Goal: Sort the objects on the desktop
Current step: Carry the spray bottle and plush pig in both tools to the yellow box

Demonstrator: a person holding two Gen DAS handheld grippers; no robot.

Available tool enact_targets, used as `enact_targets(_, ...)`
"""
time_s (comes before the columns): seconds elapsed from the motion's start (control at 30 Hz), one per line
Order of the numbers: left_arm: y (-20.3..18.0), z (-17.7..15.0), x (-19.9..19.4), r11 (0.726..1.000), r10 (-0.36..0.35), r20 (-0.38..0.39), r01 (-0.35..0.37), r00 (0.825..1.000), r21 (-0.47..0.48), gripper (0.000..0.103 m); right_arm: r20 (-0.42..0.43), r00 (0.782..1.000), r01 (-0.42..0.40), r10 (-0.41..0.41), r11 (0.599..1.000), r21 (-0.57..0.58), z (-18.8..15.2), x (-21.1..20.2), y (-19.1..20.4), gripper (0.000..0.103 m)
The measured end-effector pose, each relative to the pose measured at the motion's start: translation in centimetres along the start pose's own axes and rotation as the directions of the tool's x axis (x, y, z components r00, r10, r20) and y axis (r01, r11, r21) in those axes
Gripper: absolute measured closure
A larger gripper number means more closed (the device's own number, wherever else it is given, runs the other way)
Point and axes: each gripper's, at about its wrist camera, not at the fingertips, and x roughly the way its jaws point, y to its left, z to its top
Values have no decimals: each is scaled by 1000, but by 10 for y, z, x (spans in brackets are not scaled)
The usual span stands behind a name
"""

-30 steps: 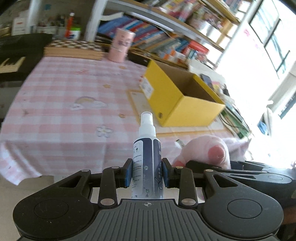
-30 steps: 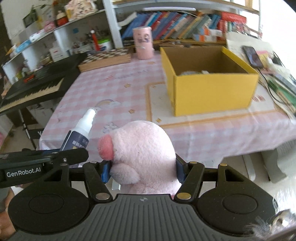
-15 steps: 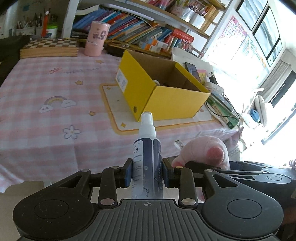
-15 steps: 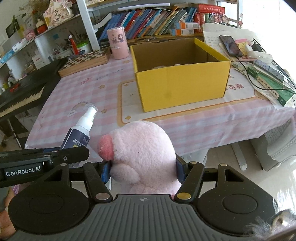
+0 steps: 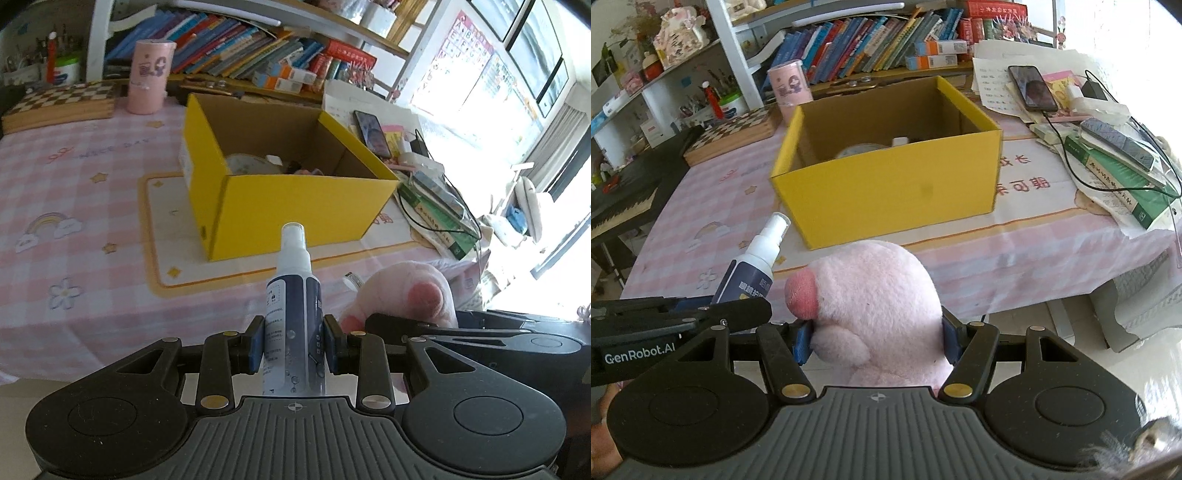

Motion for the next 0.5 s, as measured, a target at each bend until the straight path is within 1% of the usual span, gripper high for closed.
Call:
enact_targets(0.13, -19, 7, 19, 1000, 13, -8, -13, 1000, 0, 72, -9, 1000, -11, 11, 1000, 7, 11, 8, -29, 42)
enact_targets(0.27, -35, 17, 34, 999, 41, 6, -40, 999, -13, 72, -12, 1000, -25, 25, 1000, -6, 25, 16, -53, 42)
enact_targets(0.5, -58, 45, 41, 993, 115, 100, -116, 988, 3, 72, 61, 996, -59, 64, 996, -73, 58, 17, -76, 42)
